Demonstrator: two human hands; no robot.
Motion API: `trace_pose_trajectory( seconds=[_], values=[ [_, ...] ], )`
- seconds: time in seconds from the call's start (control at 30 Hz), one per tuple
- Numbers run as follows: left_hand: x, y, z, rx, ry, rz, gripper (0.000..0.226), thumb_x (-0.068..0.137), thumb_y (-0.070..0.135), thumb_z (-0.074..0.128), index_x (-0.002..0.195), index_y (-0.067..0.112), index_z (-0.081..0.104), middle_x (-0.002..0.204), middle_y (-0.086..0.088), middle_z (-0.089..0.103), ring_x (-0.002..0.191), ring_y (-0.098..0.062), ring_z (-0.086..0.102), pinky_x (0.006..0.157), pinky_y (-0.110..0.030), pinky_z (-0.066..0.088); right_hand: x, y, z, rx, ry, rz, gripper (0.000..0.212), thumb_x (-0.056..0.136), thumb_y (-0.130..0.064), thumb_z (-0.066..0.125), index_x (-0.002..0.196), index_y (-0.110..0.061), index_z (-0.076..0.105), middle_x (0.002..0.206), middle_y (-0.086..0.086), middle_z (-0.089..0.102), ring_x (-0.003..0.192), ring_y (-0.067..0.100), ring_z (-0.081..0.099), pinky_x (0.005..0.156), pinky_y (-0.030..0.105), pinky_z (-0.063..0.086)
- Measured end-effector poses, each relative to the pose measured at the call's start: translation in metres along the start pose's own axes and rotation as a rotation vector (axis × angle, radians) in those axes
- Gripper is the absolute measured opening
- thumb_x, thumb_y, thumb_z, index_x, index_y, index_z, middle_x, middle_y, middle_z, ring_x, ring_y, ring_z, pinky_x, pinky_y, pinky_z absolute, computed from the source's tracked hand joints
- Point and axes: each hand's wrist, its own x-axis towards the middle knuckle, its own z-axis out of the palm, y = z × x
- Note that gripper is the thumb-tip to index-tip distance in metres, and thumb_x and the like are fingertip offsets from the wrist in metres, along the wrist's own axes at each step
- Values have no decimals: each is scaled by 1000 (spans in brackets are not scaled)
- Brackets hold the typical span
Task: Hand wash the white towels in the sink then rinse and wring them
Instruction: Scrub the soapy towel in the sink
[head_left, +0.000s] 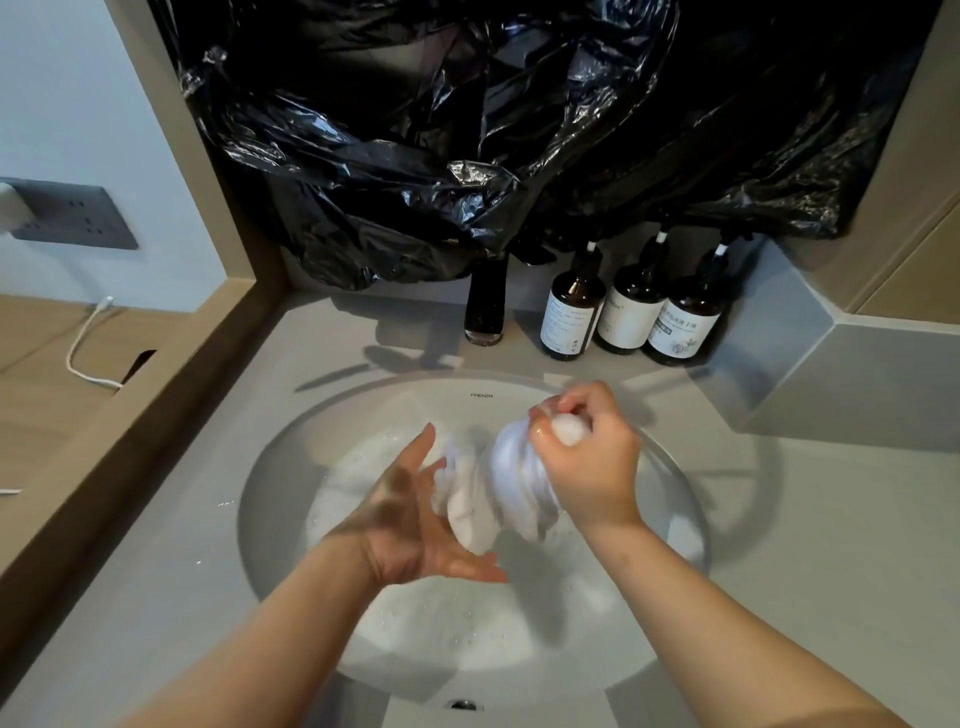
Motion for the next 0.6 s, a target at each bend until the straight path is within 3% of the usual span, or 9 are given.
trace_pose_trajectory(
  seconds=[0.1,0.2,0.27,0.37,0.43,0.53,0.6],
  values=[
    [3,-5,14,-132,93,49,67,83,70,46,101,7,59,82,-23,71,94,-46,61,85,-69,40,-8,-15,8,-66,-147,-371,20,69,-25,64,72,-29,44,69,-10,63,69,9,60,66,11,44],
    [9,-2,20,-203,175,84,60,93,59,41,87,3,63,64,-19,69,70,-34,66,64,-47,49,-14,-23,15,-97,-221,-654,18,70,-25,59,80,-24,44,70,0,66,68,13,59,67,15,46],
    [13,2,18,-208,158,121,40,95,42,43,95,7,64,68,-15,70,57,-29,68,53,-35,52,-13,-28,17,-11,-234,-582,18,70,-25,60,78,-24,44,72,-4,66,69,13,62,67,16,50],
    [21,7,9,-208,137,209,36,95,34,47,116,10,64,98,-16,73,80,-32,71,60,-41,56,-10,-32,19,226,-174,-294,19,67,-26,62,72,-30,44,70,-18,63,70,3,64,69,13,49],
    [17,5,14,-276,101,230,43,92,41,49,113,7,65,106,-17,70,93,-34,67,69,-46,53,-9,-35,21,274,-148,-266,20,67,-27,62,74,-33,44,68,-22,63,69,0,64,69,11,48],
    [20,-1,16,-337,-11,320,38,95,34,42,102,5,66,99,-16,69,81,-33,68,69,-46,53,-9,-44,25,275,-157,-307,20,67,-27,62,74,-34,44,72,-28,61,69,-4,63,67,8,45],
    [18,-2,17,-384,-111,284,43,94,33,40,105,3,69,107,-21,68,87,-39,69,73,-53,50,-6,-50,25,347,-100,-206,18,64,-27,63,69,-35,47,69,-19,63,68,0,63,68,12,47]
  ],
)
